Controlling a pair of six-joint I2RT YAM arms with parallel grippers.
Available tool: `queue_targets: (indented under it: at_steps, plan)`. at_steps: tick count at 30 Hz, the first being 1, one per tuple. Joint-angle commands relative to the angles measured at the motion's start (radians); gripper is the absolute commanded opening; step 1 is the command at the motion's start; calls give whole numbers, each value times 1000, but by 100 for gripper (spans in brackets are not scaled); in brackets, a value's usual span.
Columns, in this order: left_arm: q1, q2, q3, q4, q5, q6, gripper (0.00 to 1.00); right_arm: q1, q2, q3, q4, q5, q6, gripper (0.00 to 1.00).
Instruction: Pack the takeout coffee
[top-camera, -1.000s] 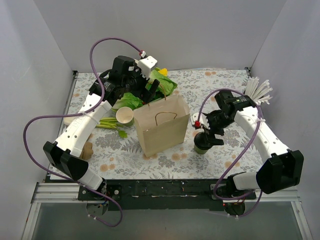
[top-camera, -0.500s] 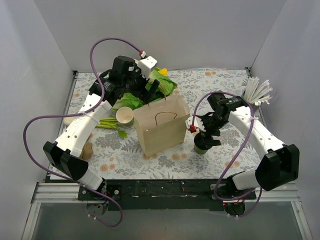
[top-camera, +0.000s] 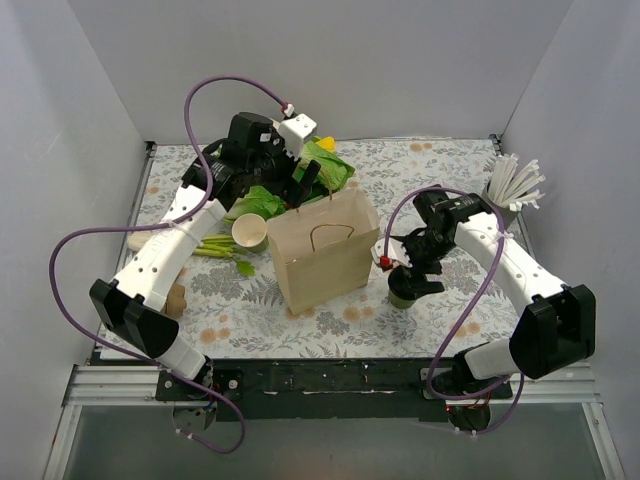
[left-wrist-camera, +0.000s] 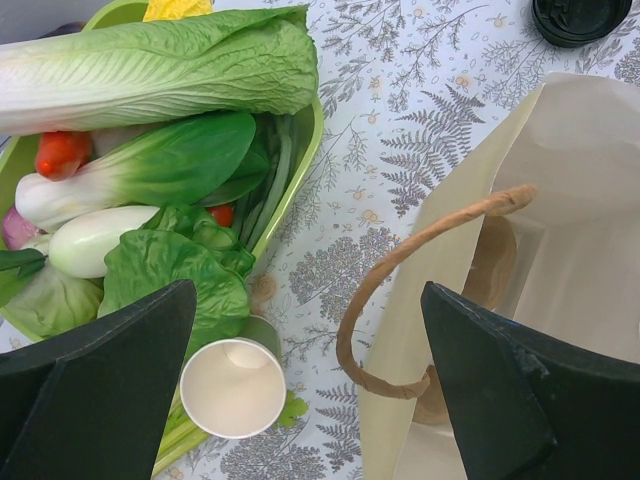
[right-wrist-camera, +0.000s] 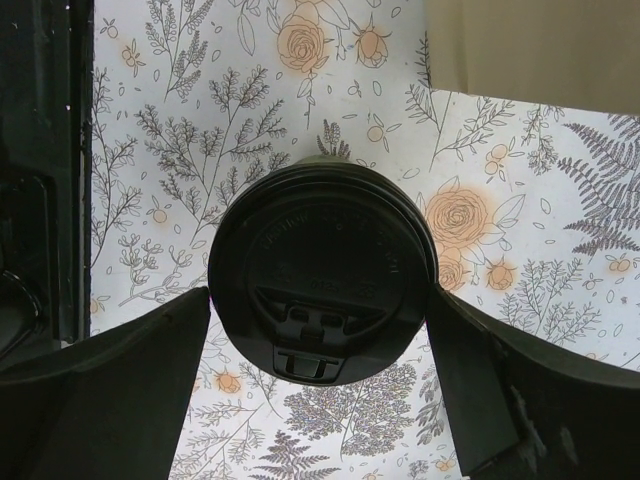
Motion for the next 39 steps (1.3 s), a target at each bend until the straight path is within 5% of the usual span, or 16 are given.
queue_targets:
  at_steps: [1, 17, 33, 39]
  plan:
    - [7, 3, 9, -12, 16, 2, 98, 11, -38, -18, 14, 11, -35, 94]
    - [7, 2, -3, -16, 27, 1, 98, 25, -33, -16, 12, 22, -7, 69]
    - [10, -38, -24, -54, 13, 1, 98, 28, -16, -87, 24, 44, 73, 73]
    - [28, -101, 5, -99, 20, -24, 98, 21, -1, 8, -44, 36, 172, 54]
